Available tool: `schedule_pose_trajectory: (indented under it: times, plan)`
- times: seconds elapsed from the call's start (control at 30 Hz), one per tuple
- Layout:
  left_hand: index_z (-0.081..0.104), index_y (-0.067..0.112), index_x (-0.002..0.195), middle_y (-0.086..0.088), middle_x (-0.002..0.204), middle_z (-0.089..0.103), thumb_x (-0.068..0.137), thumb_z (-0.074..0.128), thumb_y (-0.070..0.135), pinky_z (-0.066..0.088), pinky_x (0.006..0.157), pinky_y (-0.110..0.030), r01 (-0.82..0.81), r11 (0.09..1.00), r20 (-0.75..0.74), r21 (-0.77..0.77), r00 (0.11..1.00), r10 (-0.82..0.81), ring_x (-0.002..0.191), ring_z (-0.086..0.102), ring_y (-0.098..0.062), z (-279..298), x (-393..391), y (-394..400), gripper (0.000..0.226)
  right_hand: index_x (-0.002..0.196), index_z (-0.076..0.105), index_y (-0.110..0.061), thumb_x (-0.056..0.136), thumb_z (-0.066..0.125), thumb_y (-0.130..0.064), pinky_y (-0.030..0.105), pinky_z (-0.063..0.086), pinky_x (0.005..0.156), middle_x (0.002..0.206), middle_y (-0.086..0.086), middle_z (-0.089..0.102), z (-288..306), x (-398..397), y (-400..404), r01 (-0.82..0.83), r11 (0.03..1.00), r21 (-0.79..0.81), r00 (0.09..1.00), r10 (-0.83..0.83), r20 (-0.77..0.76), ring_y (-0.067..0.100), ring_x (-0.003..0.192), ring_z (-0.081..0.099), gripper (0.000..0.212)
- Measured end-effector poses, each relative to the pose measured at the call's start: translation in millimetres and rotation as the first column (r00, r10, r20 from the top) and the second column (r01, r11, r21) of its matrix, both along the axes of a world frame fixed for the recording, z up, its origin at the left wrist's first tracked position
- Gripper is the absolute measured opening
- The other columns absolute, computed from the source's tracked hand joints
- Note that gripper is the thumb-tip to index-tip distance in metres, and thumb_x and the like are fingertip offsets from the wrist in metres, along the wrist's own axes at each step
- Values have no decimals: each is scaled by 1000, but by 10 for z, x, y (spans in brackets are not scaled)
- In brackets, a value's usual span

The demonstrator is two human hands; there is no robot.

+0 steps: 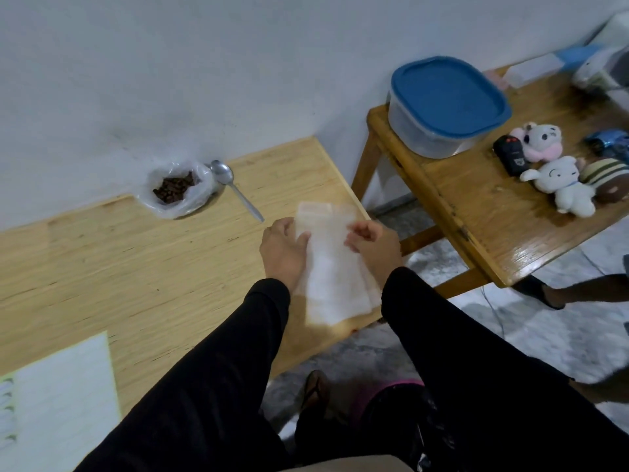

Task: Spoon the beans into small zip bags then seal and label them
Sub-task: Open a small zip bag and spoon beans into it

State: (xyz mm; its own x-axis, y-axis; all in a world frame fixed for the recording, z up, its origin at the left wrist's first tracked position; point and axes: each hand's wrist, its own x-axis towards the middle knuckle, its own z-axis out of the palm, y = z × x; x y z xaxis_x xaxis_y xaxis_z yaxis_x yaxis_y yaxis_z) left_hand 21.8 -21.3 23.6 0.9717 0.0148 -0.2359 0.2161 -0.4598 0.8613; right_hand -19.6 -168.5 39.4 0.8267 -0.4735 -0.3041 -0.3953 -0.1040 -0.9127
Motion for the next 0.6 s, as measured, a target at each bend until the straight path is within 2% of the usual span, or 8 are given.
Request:
schedule_pose_trajectory:
  times: [0.13, 0.2, 0.27, 0.33, 0.4, 0.5, 0.57, 0.6]
  plan:
    - [58, 18, 116, 3, 105, 62, 90, 63, 26, 42, 82, -17, -16, 984, 11, -179, 1000, 18, 97, 58, -11, 313, 153, 220, 28, 82, 61, -10, 89, 57, 4, 18, 55, 71, 80, 8, 61, 271, 127, 89, -102, 974, 200, 993, 87, 82, 15, 71, 63, 16]
    - [61, 18, 102, 3, 94, 64, 89, 63, 24, 41, 73, -12, -22, 982, 78, -187, 996, 37, 88, 59, -12, 448, 233, 392, 14, 82, 61, -10, 88, 58, 4, 21, 56, 71, 80, 9, 59, 426, 229, 192, -182, 953, 243, 980, 154, 127, 19, 74, 62, 16]
    - [61, 17, 93, 7, 84, 62, 89, 64, 20, 40, 67, -6, -25, 984, 148, -177, 988, 51, 82, 58, -11, 589, 307, 593, 5, 87, 60, -13, 87, 60, 1, 20, 53, 63, 81, 10, 59, 596, 343, 337, -255, 929, 268, 962, 217, 165, 19, 73, 62, 14]
    - [62, 16, 91, 8, 83, 62, 89, 63, 16, 40, 70, -10, -21, 984, 193, -175, 980, 55, 82, 57, -10, 738, 381, 816, 3, 91, 61, -18, 87, 63, -8, 19, 50, 58, 81, 4, 66, 764, 459, 542, -294, 921, 256, 948, 247, 202, 16, 70, 65, 11]
    - [63, 14, 99, 5, 90, 63, 88, 64, 19, 39, 75, -12, -52, 987, 226, -152, 970, 86, 89, 58, -10, 873, 438, 1040, 11, 87, 65, -19, 87, 65, -13, 21, 48, 60, 79, 1, 70, 885, 562, 777, -308, 929, 204, 935, 256, 244, 18, 74, 67, 5]
    - [56, 15, 117, 5, 101, 59, 85, 69, 23, 38, 78, -8, -259, 942, 256, -213, 916, 309, 92, 57, -6, 1070, 465, 1349, 36, 85, 70, -16, 84, 68, -17, 27, 52, 72, 84, 4, 73, 954, 682, 1152, -314, 944, 103, 920, 276, 277, 17, 80, 69, 2]
    - [53, 17, 117, 6, 100, 60, 84, 70, 28, 45, 86, -19, -357, 871, 151, -338, 893, 425, 92, 59, -6, 1169, 439, 1525, 39, 86, 72, -17, 83, 69, -19, 33, 54, 83, 90, 5, 74, 956, 726, 1418, -339, 940, 43, 901, 311, 303, 19, 88, 69, 5]
    - [53, 19, 114, 7, 99, 62, 83, 70, 30, 48, 89, -25, -364, 846, 84, -389, 901, 426, 93, 61, -8, 1186, 427, 1604, 37, 87, 73, -17, 83, 69, -20, 34, 54, 85, 92, 4, 74, 949, 736, 1551, -353, 935, 33, 891, 324, 318, 20, 91, 68, 5]
